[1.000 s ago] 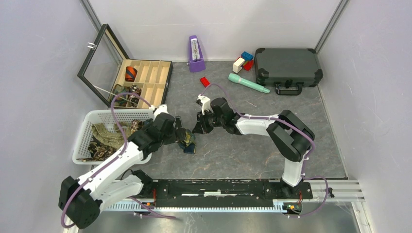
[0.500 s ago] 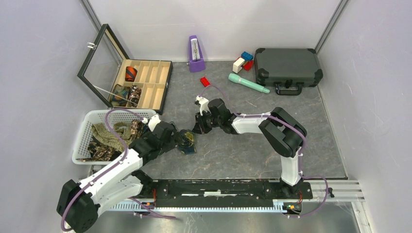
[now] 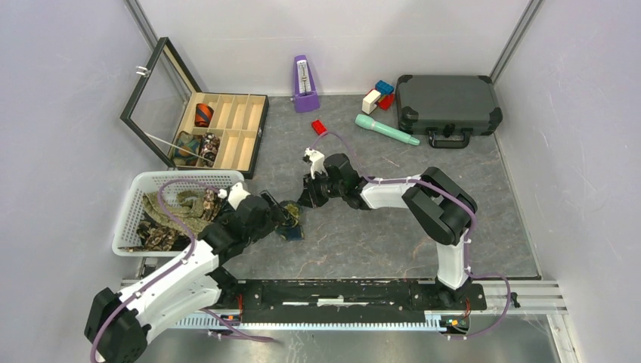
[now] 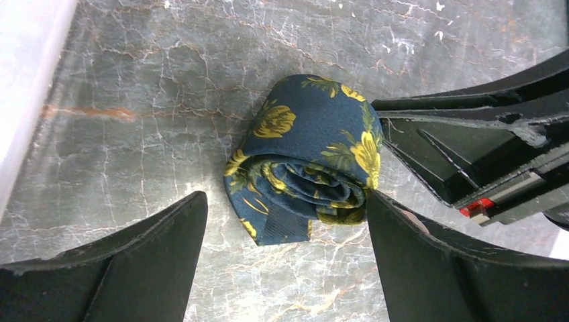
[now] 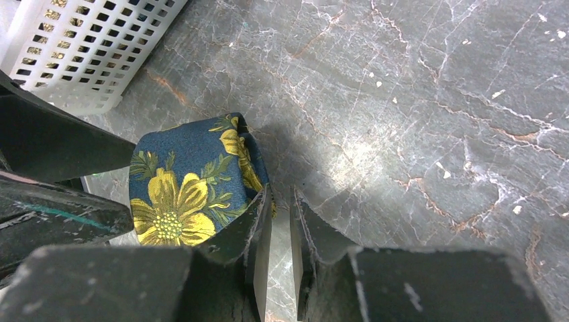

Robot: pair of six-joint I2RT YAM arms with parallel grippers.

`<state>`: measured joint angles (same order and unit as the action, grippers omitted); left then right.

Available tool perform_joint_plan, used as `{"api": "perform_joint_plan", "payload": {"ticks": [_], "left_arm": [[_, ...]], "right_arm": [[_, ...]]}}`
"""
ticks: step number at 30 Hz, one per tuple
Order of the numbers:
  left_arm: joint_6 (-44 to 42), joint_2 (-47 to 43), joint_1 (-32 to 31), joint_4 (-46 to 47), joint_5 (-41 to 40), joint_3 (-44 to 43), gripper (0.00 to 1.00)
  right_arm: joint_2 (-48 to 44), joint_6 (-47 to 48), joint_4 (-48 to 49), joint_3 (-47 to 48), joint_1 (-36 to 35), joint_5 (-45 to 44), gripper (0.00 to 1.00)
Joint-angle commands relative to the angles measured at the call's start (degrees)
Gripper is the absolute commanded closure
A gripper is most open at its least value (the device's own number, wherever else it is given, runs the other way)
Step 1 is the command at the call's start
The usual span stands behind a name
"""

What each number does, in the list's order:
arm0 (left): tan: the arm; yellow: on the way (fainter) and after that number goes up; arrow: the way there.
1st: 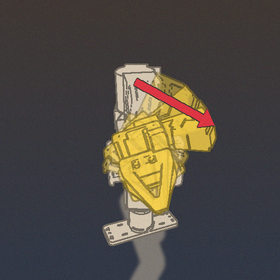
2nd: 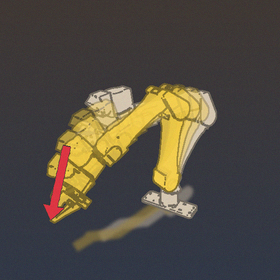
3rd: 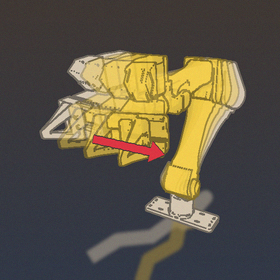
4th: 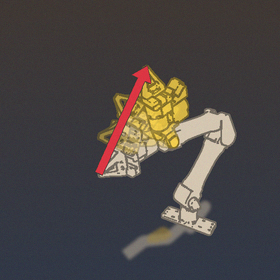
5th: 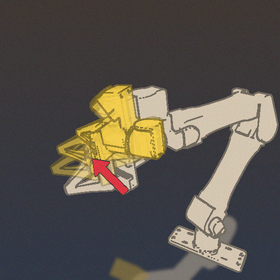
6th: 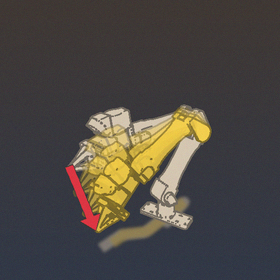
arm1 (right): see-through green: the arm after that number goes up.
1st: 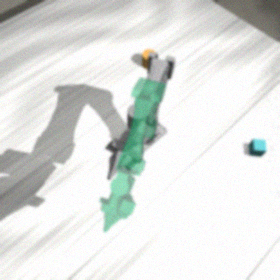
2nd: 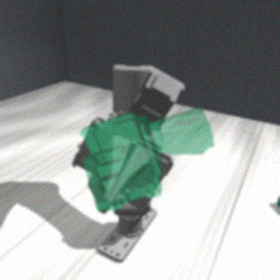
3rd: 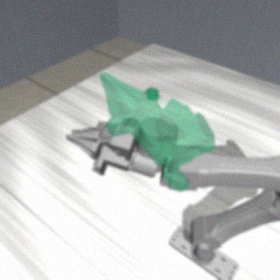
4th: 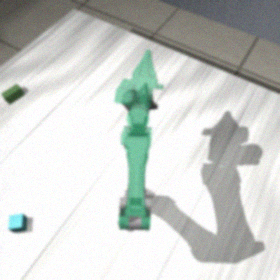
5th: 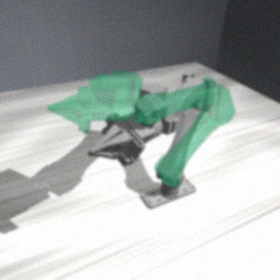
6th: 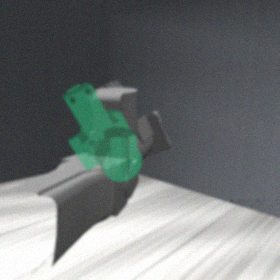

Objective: Roll the ties
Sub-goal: Roll the tie at the center of the board.

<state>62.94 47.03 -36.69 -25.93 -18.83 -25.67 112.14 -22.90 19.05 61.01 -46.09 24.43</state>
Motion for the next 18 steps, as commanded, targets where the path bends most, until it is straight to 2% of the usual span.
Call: {"api": "perform_joint_plan", "payload": {"ticks": [1, 3, 7, 13, 18], "left_arm": [[7.5, -5.2, -1.9, 0.9, -4.5, 3.4, 0.06], [8.1, -7.2, -2.3, 1.3, -5.1, 4.4, 0.00], [9.5, -8.6, -2.3, 1.1, -5.7, 4.9, 0.00], [16.1, -6.1, -2.3, -3.1, -5.7, 4.2, 0.00], [16.9, -3.8, -2.4, -1.3, -5.9, 3.9, 0.00]], "right_arm": [[-2.7, -0.8, 3.3, -1.1, -0.8, 0.8, 0.78], [-2.8, -0.8, 3.4, -1.3, -0.8, 1.0, 0.79], [-3.1, -0.9, 3.5, -1.5, -1.0, 0.9, 0.79], [-3.7, -1.1, 3.7, -1.9, -1.4, 0.8, 0.79], [-4.5, -1.2, 4.5, -2.9, -1.6, 0.8, 0.79]]}}
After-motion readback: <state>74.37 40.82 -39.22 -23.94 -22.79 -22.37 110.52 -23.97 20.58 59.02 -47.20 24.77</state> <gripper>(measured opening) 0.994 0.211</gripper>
